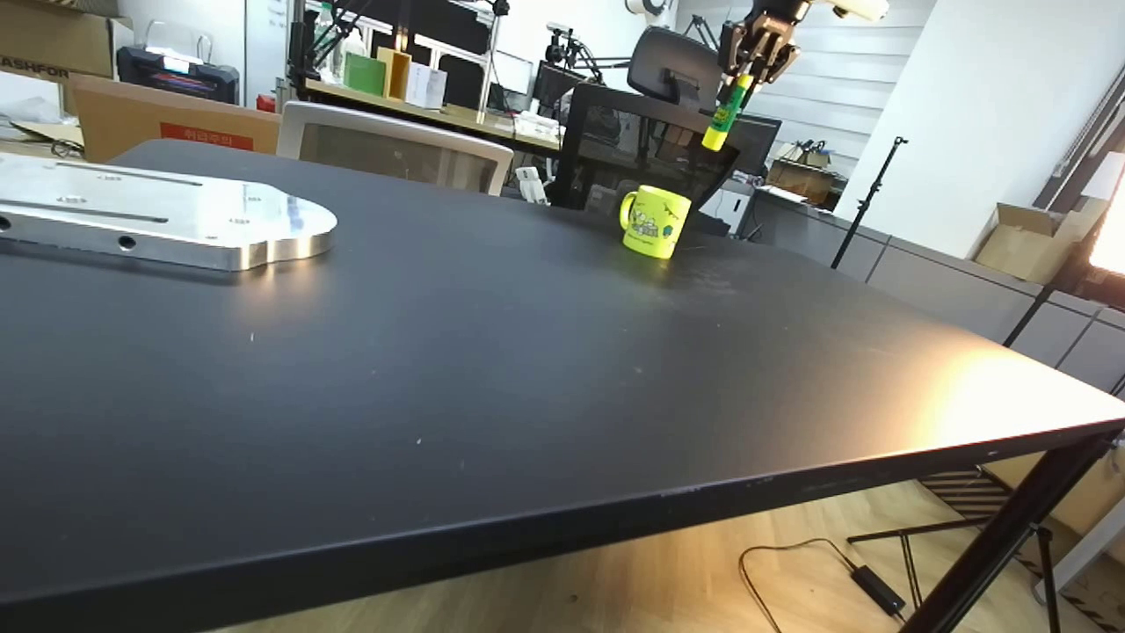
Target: Put the yellow object in the yellow mug cup
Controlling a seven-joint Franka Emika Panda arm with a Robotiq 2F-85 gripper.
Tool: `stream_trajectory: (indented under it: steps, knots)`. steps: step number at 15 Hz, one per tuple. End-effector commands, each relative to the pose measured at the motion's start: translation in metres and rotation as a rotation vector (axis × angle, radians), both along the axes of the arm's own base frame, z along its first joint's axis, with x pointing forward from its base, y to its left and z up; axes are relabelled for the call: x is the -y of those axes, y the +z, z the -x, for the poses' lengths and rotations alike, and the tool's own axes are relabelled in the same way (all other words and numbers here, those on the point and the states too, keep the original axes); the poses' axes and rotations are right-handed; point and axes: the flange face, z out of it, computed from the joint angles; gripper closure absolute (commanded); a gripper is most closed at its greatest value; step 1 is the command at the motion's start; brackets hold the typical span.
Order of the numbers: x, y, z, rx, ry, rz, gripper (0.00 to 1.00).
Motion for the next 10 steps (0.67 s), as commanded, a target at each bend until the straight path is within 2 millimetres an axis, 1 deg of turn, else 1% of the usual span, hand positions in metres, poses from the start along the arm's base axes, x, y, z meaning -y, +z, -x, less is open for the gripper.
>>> stream_trajectory:
  steps: [1,4,5,6,10]
  knots:
    - [-0.017,0.0,-0.01,-0.01,0.031,-0.041,0.91]
    - [-0.03,-0.007,-0.012,-0.025,0.056,-0.06,0.91]
    - [-0.03,-0.01,-0.01,-0.053,0.041,-0.035,0.91]
    - [-0.028,-0.014,-0.006,-0.032,0.051,-0.045,0.66]
    - [-0.03,-0.016,-0.005,-0.053,0.052,-0.042,0.66]
